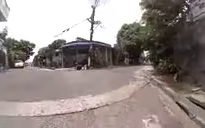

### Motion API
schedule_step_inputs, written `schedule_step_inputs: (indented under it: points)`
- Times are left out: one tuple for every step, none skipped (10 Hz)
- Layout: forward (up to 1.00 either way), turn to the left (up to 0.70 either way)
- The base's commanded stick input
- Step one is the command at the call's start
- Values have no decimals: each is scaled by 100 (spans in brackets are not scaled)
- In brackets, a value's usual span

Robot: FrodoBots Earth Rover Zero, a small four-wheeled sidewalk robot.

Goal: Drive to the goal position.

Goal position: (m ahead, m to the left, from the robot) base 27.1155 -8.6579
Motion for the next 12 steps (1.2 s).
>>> schedule_step_inputs:
  points:
    - [100, 0]
    - [100, 0]
    - [100, 0]
    - [100, 0]
    - [100, 0]
    - [100, 0]
    - [100, 0]
    - [100, 0]
    - [100, 0]
    - [100, 0]
    - [100, 0]
    - [100, 0]
